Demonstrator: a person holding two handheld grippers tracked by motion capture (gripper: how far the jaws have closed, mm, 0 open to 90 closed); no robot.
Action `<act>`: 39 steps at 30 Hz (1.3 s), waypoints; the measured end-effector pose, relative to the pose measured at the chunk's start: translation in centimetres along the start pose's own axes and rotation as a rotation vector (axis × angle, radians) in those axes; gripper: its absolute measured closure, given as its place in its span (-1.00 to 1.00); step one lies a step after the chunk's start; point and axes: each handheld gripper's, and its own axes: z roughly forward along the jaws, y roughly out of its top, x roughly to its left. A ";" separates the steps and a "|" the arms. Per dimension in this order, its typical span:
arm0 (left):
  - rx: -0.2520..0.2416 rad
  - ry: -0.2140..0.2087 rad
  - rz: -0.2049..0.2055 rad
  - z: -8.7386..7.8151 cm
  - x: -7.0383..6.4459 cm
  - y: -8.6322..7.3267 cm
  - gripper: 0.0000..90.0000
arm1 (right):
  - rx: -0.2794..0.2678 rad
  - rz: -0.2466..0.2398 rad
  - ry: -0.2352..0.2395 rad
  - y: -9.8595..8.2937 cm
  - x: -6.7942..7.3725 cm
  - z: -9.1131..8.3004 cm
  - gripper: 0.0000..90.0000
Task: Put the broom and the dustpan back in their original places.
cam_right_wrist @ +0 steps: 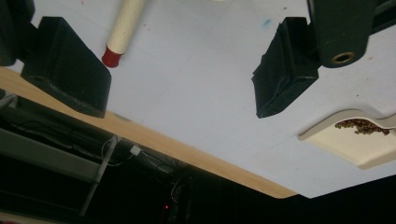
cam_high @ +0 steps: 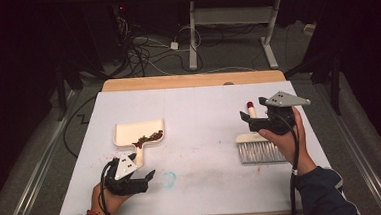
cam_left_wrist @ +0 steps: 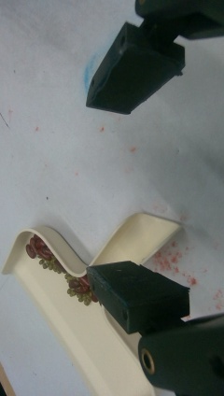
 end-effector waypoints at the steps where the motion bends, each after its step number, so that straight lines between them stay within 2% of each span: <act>1: 0.000 0.001 0.001 0.0 0.0 0.0 -0.62 | -0.007 -0.019 -0.005 0.0 0.1 -0.1 -0.57; 5: 0.000 -0.001 0.000 -0.1 0.0 0.0 -0.62 | -0.012 -0.057 -0.011 0.0 0.7 -0.8 -0.56; 17: 0.006 -0.002 0.005 0.0 0.0 0.0 -0.62 | -0.018 -0.117 -0.025 -0.7 1.3 -2.3 -0.57; 35: 0.014 -0.003 0.011 0.2 -0.1 0.0 -0.62 | -0.030 -0.156 -0.013 -2.9 1.4 -4.3 -0.56; 39: 0.016 0.000 0.016 0.2 -0.1 0.0 -0.62 | -0.034 -0.149 -0.011 -3.3 1.4 -4.5 -0.57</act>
